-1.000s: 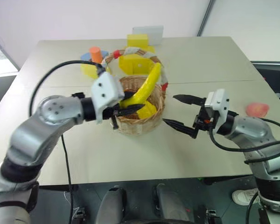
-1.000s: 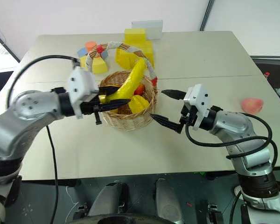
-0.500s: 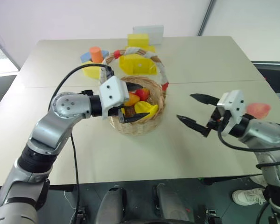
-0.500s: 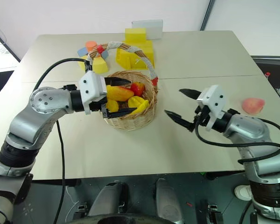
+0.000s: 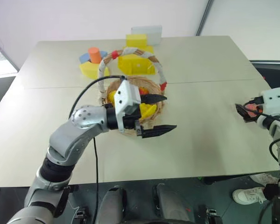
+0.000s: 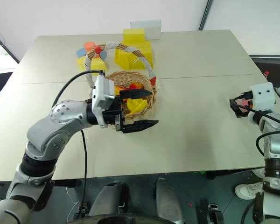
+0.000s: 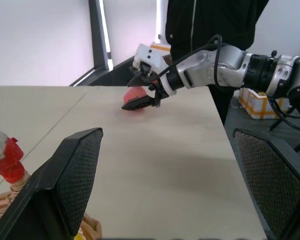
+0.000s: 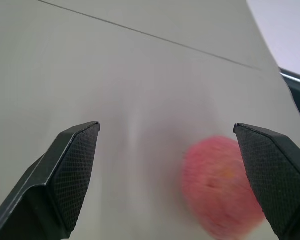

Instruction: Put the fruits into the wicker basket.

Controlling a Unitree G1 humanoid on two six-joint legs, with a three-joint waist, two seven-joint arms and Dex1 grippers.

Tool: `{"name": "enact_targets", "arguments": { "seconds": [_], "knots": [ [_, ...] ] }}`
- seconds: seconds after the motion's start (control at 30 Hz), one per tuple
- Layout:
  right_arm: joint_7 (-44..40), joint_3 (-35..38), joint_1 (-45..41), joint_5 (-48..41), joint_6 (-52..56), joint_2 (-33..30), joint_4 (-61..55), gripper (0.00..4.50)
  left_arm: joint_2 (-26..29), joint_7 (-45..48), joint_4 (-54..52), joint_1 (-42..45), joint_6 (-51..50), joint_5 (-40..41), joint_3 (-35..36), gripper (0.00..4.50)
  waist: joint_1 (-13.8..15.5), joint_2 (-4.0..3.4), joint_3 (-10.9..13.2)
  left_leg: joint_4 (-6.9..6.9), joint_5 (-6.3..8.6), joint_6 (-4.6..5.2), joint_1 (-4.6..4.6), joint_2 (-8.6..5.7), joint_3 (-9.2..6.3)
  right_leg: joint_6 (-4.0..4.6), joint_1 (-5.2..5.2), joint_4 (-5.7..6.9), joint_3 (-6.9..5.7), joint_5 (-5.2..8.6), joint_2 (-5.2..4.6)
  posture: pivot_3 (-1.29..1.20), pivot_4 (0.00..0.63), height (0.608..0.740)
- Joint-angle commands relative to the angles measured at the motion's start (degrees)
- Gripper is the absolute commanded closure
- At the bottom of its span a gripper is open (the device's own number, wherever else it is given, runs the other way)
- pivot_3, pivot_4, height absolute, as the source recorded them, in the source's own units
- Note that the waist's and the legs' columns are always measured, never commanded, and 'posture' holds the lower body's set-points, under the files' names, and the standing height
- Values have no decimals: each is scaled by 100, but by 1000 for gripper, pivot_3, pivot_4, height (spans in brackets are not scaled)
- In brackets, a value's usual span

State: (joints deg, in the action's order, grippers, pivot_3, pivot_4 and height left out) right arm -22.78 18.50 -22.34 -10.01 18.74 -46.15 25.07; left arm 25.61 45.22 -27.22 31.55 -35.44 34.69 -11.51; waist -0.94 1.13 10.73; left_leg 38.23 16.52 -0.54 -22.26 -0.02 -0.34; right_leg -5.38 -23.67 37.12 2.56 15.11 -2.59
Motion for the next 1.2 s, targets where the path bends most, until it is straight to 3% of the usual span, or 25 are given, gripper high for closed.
{"name": "enact_targets", "arguments": {
  "seconds": [0.03,0.27,0.6,0.7,0.8,0.87,1.03,1.2],
  "knots": [
    [248,170,-398,84,-398,-26,662,0,-77,-126,-10,-50,86,-184,-58,40,-7,-2,-1,0,0,0,1,0,1,0,0,0,2,0,0,0,150,740],
    [346,180,-818,-6,-374,46,1506,0,-135,-170,81,-257,273,-500,-114,40,-2,-3,-1,0,0,0,2,0,2,0,2,-1,5,0,1,0,150,740],
    [602,105,-694,286,-716,-50,1884,0,-188,-95,284,-319,500,-716,-105,40,-18,-3,-2,0,0,0,9,0,3,0,9,-2,6,0,1,0,150,740],
    [590,171,-665,232,-729,-27,1835,880,-203,-96,330,-323,557,-759,-99,0,-22,-3,-2,0,0,0,11,0,3,0,10,-2,7,0,2,0,150,740],
    [599,166,-601,263,-768,-41,1733,2192,-190,-75,312,-373,587,-766,-56,0,-10,-4,-2,0,0,0,13,0,3,0,13,-2,7,0,2,0,150,740],
    [617,140,-548,301,-813,-51,1635,2437,-146,-48,278,-431,606,-763,5,0,-8,-4,-2,0,0,0,13,0,3,0,14,-3,7,0,1,0,150,740],
    [56,-205,-46,428,-1215,-162,64,2437,123,-23,165,-554,566,-635,434,0,-20,-9,-3,-1,0,0,12,3,2,0,11,-2,7,0,2,0,150,740],
    [-1620,-363,627,-997,-694,-188,-3210,2437,677,182,-15,-978,463,-174,1314,0,-110,-51,1,-3,0,0,9,28,2,-1,1,3,9,0,14,0,150,740]
  ]
}}
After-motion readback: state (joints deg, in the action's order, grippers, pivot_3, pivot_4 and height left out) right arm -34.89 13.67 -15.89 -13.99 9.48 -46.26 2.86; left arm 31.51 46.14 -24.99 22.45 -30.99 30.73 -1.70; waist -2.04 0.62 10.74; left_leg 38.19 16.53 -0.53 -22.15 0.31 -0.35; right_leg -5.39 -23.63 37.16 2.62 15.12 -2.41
